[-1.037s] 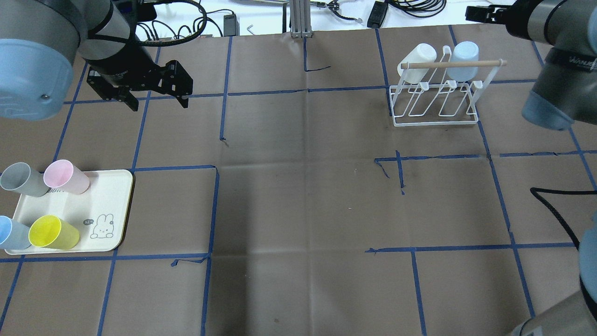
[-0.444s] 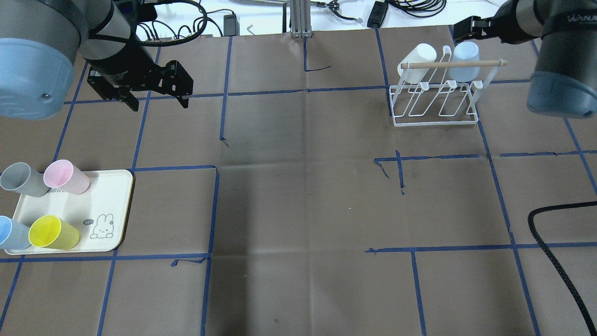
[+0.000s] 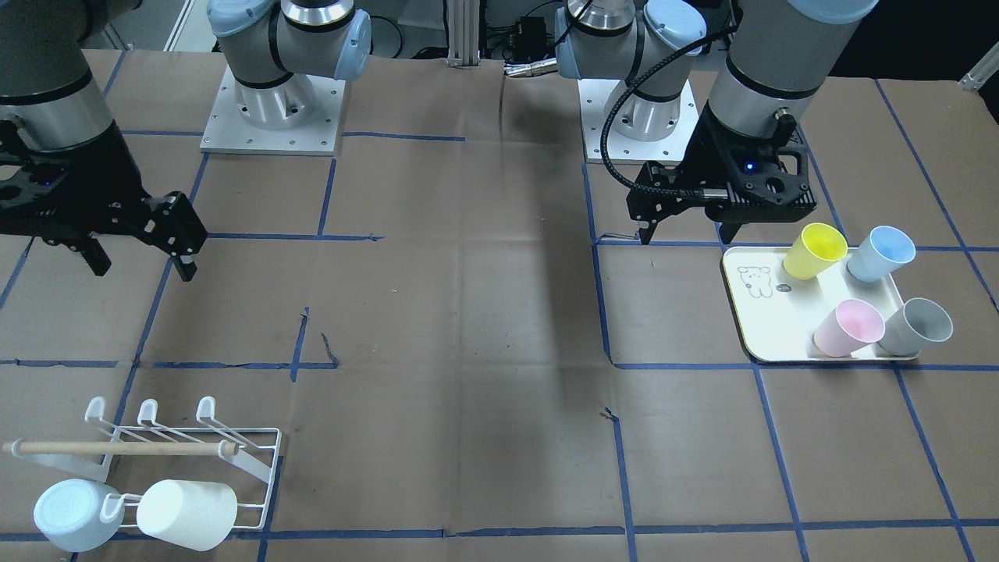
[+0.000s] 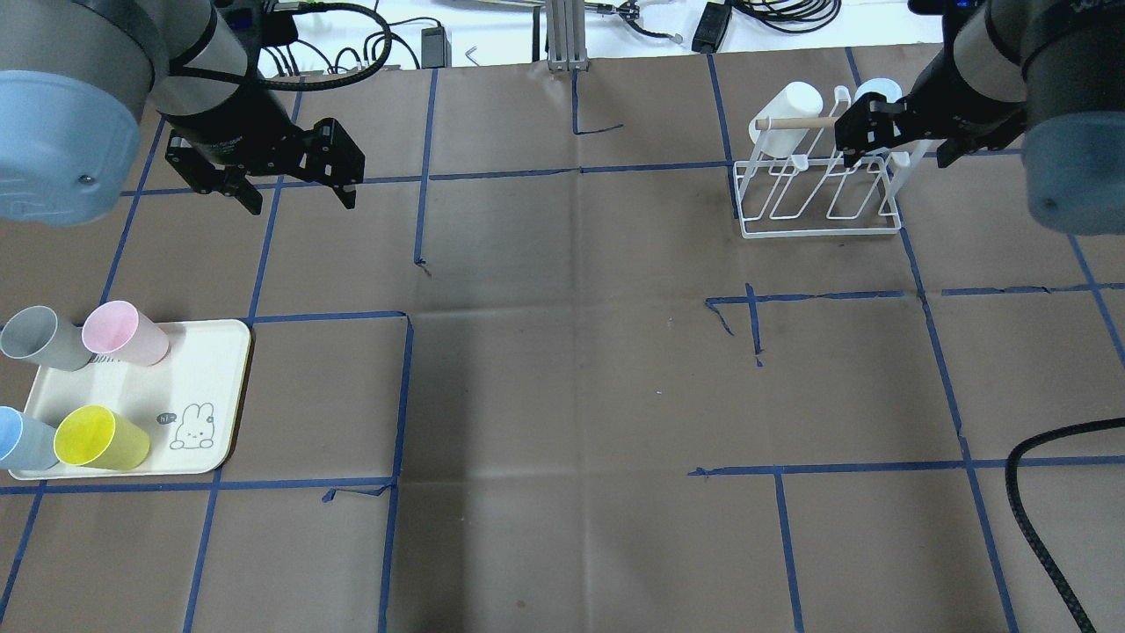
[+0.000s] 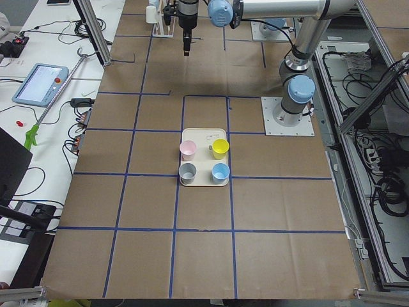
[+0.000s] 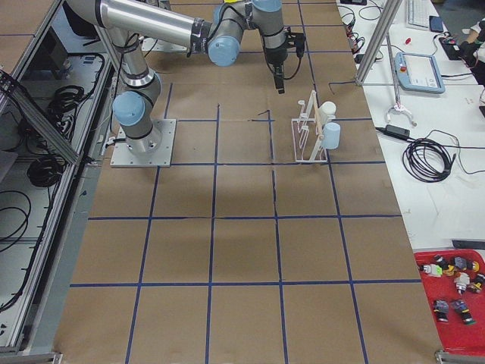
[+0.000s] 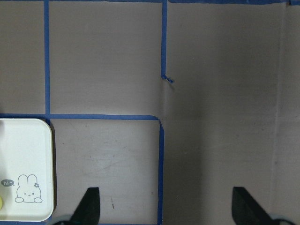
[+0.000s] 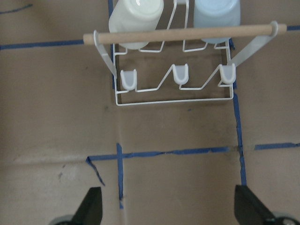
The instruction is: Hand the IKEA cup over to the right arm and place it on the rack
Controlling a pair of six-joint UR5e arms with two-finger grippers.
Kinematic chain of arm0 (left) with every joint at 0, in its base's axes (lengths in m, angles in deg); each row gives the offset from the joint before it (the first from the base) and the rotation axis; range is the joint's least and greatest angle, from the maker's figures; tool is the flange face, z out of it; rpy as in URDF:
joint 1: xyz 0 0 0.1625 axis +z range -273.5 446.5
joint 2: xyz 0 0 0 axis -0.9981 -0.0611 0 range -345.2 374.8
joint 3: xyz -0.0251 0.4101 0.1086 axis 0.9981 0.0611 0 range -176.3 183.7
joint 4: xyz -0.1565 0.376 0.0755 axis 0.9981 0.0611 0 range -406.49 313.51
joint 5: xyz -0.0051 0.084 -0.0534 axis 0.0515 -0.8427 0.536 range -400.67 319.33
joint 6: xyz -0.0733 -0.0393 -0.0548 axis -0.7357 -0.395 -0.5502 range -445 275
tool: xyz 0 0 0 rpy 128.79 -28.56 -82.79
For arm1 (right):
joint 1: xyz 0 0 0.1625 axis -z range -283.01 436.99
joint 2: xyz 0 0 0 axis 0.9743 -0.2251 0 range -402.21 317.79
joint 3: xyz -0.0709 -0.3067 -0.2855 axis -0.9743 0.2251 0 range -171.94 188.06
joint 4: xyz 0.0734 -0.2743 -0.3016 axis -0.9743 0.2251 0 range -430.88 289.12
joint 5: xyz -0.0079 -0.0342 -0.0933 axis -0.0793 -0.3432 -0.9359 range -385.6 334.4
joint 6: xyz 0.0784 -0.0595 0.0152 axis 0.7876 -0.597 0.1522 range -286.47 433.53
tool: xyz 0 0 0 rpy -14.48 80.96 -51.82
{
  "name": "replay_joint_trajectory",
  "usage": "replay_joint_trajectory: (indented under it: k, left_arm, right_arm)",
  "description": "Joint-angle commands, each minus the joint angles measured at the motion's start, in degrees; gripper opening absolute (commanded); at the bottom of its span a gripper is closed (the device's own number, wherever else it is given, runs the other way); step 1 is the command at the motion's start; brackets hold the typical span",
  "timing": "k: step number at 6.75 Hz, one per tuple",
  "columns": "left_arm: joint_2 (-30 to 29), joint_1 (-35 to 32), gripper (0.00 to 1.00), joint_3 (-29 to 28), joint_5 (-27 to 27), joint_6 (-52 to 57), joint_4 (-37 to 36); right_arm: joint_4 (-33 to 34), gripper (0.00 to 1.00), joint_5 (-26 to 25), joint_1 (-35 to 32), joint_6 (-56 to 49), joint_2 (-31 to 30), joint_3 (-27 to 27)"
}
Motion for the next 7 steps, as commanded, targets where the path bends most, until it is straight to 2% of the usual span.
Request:
replay_joint_trajectory:
  k: [1,4,7]
  left_arm:
    - [0.38,0.00,1.00,0.00,-0.09,0.00,0.82]
    - [0.20,0.00,1.00,0.00,0.00,0.00,0.74]
    - [0.29,0.00,1.00,0.00,0.00,0.00,0.73]
  right_arm:
    - [-10.16,1.00,-0.16,-3.81,5.45,-0.57,4.12]
    - [-14.32,1.00,-0.42,-10.67,6.56,1.02,6.69]
    - [-15.64,1.00,0.54,-11.13,6.38,1.72,5.90]
